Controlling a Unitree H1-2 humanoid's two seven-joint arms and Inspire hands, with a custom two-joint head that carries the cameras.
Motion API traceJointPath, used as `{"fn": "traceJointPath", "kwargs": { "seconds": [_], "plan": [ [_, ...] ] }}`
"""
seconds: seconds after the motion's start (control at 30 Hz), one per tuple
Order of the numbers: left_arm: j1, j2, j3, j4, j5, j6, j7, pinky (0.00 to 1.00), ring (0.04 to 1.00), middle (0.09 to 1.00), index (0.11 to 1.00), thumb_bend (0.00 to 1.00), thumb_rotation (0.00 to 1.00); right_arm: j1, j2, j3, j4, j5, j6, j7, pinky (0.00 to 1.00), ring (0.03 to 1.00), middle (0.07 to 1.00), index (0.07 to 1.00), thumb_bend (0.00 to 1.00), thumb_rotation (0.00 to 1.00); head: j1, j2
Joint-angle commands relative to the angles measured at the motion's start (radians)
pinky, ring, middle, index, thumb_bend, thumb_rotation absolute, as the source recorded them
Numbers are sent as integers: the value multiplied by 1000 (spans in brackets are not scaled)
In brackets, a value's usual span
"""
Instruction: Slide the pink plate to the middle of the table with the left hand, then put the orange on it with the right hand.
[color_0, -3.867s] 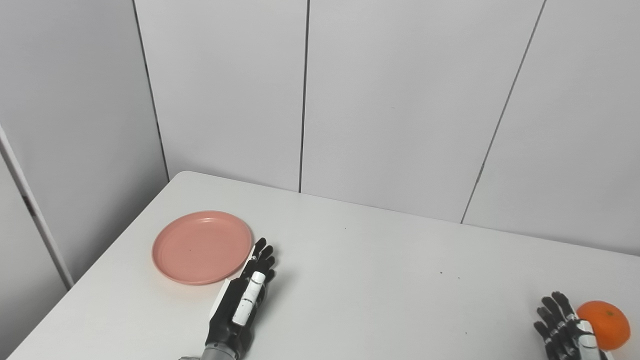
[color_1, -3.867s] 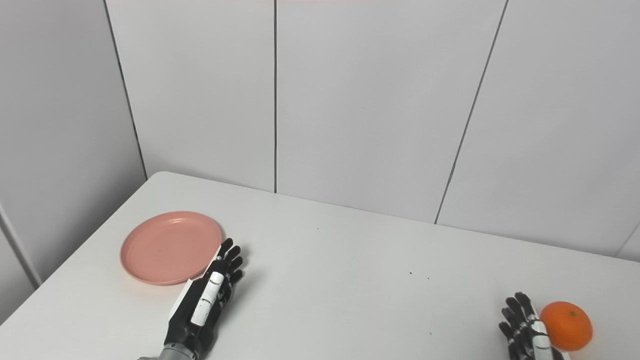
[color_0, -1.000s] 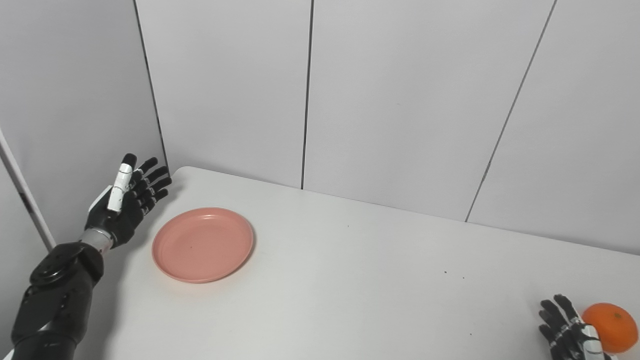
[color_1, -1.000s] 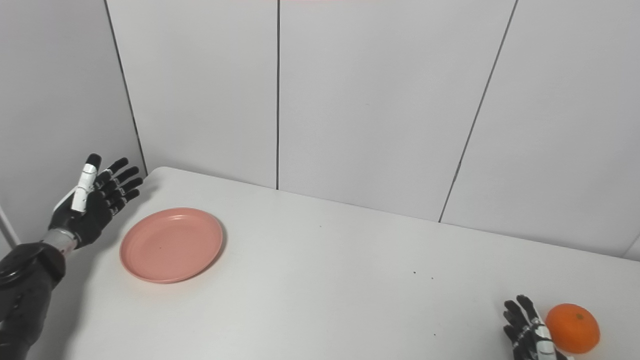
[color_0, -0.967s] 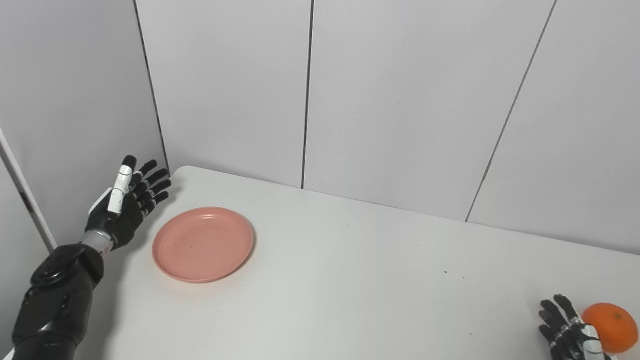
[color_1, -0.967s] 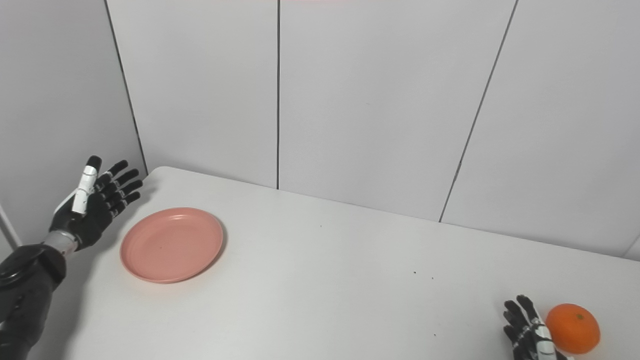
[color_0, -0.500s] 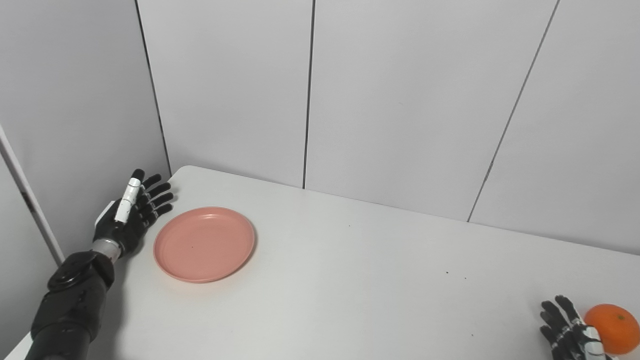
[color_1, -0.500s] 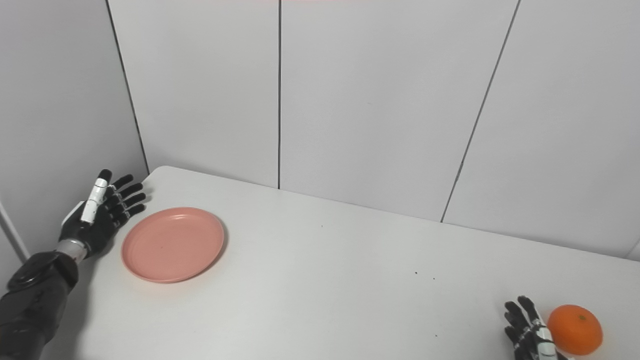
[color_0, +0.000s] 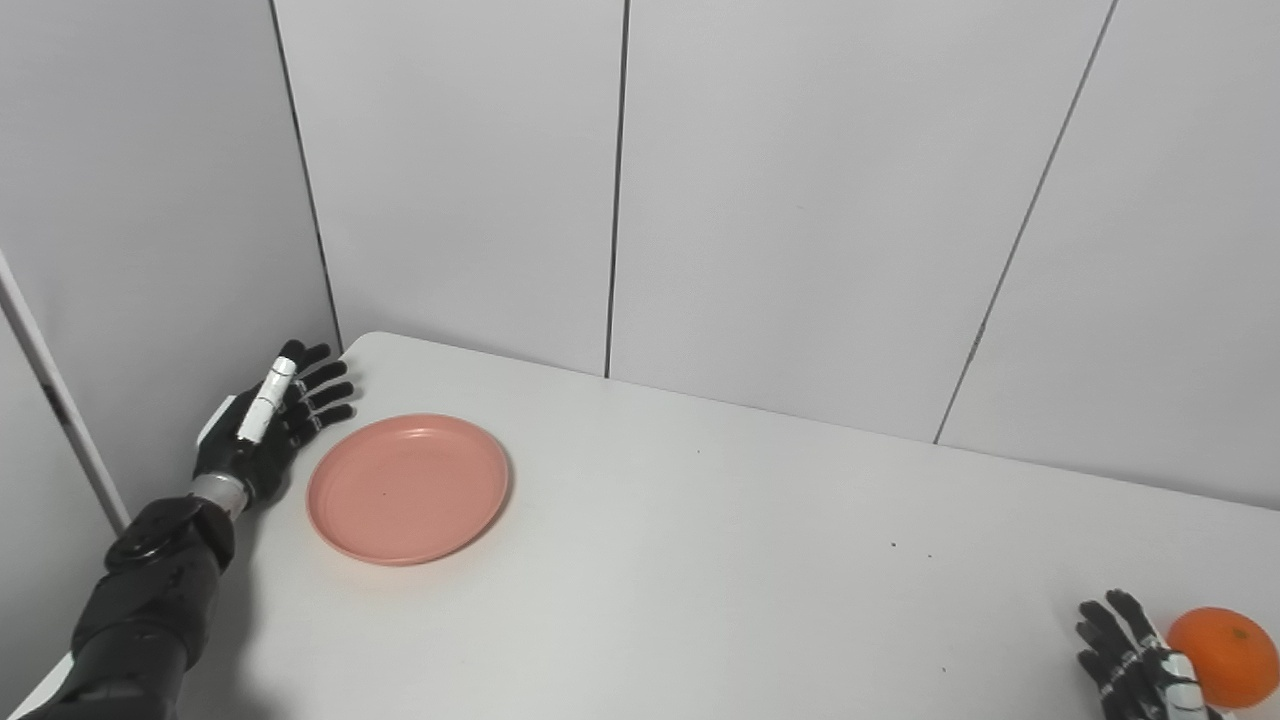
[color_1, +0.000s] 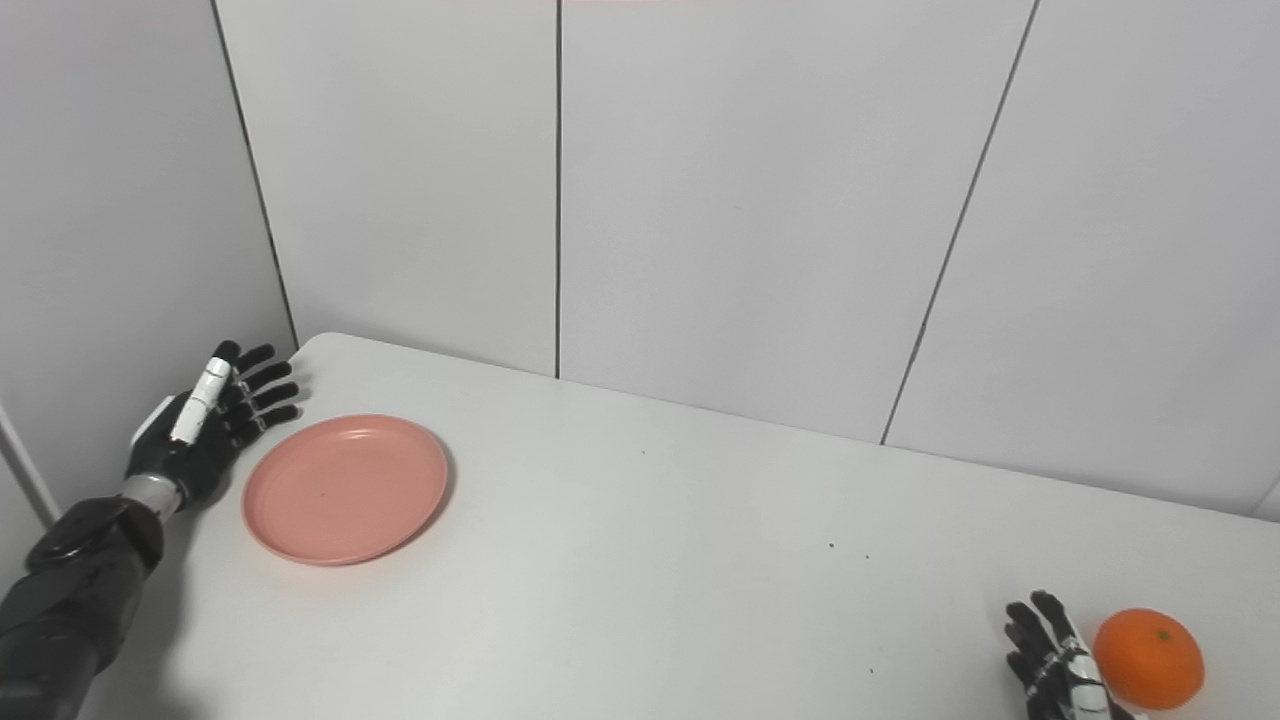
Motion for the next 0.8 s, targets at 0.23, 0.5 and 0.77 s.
{"fn": "traceJointPath", "kwargs": {
  "seconds": [0.23, 0.5, 0.77],
  "plan": [
    [27, -34, -1, -111, -10, 54, -15, 786, 821, 842, 823, 882, 723, 103, 54, 22, 73, 12, 17, 3, 967, 939, 903, 920, 857, 898, -3, 5],
    [103, -73, -1, -275, -16, 114, 5, 851, 856, 871, 871, 834, 795, 104, 51, 22, 69, 15, 21, 6, 961, 937, 904, 928, 838, 903, -5, 13],
    [162, -115, 14, -443, -25, 183, 60, 898, 858, 877, 871, 805, 789, 109, 49, 22, 57, 13, 22, 4, 957, 933, 901, 928, 824, 902, -9, 22]
  ]
}}
